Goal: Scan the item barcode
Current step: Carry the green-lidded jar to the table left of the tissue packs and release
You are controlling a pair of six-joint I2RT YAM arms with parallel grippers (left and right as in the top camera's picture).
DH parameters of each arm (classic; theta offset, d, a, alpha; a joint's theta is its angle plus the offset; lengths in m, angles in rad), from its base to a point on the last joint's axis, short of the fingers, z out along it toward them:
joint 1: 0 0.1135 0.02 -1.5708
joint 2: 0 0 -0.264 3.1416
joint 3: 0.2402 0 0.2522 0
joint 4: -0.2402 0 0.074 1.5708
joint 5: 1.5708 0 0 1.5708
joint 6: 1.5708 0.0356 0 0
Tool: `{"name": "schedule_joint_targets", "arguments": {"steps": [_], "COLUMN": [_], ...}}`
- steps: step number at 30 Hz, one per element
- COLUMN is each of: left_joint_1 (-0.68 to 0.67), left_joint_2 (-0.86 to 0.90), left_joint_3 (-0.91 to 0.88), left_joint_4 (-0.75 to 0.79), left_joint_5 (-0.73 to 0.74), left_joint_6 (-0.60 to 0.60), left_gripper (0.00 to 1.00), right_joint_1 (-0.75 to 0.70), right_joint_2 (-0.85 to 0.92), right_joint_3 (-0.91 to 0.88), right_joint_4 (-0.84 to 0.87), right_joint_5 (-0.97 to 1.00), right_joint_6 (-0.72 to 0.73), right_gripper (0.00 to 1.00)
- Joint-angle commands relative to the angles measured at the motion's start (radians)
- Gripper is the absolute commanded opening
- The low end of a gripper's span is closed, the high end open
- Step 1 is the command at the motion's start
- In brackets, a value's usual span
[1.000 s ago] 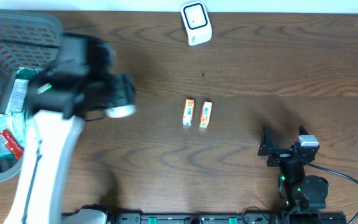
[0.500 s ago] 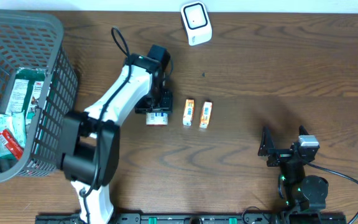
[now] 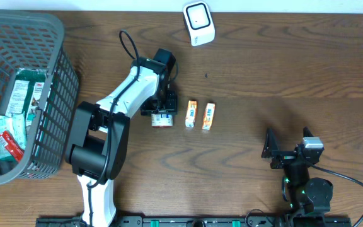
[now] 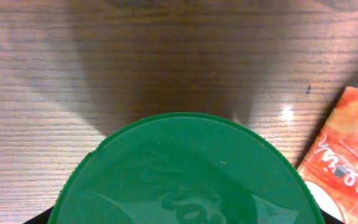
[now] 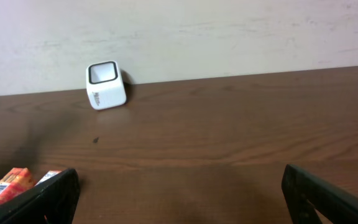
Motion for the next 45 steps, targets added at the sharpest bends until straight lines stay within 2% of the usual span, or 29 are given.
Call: {"name": "schedule_joint_targets", "arguments": {"steps": [1,11,14,17,18,22,26,30,31,34,37,45], "left_joint_1": [-0.024,-0.041,-0.041,-0.041,-0.041,-0.040,-0.040,-0.006,0.036,0.161,0.341,0.663], "left_joint_2": [-0.002,-0.002,-0.002,-0.003,-0.003,-0.011,-0.129,-0.380,-0.496,-0.655,-0.741,-0.737], "left_joint_3": [-0.005,-0.008,-0.057,-0.079,-0.074,-0.034,-0.020,0.052,0.099,0.115,0.115,0.115], "left_joint_4": [0.002,0.016,0.056,0.089,0.092,0.092,0.097,0.117,0.098,0.058,0.005,-0.031], "left_joint_5": [-0.005,-0.009,-0.009,-0.009,-0.009,-0.011,-0.175,-0.257,-0.322,-0.430,-0.429,-0.429], "left_joint_6": [-0.006,-0.014,-0.013,-0.013,-0.013,-0.013,-0.013,0.003,0.003,0.004,0.007,0.030], "left_gripper": [0.61,0.62,0.62,0.75,0.83,0.87,0.88,0.88,0.88,0.88,0.88,0.88], "right_joint_1": [0.008,0.008,0.008,0.008,0.008,0.008,0.008,0.008,0.008,0.008,0.008,0.008], "right_joint_2": [-0.004,-0.004,-0.004,-0.004,-0.004,-0.004,-0.004,-0.004,-0.004,-0.004,-0.004,-0.004], "right_joint_3": [-0.002,-0.002,-0.002,-0.002,-0.002,-0.002,-0.002,-0.002,-0.002,-0.002,-0.002,-0.002], "right_joint_4": [-0.003,-0.003,-0.003,-0.003,-0.003,-0.003,-0.003,-0.003,-0.003,-0.003,-0.003,-0.003], "right_joint_5": [-0.004,-0.004,-0.004,-0.004,-0.004,-0.004,-0.004,-0.004,-0.004,-0.004,-0.004,-0.004], "right_joint_6": [0.014,0.014,0.014,0.014,0.014,0.014,0.014,0.014,0.014,0.014,0.014,0.014], "right_gripper": [0.99,0.99,0.99,0.99,0.99,0.99,0.99,0.99,0.99,0.99,0.99,0.99]}}
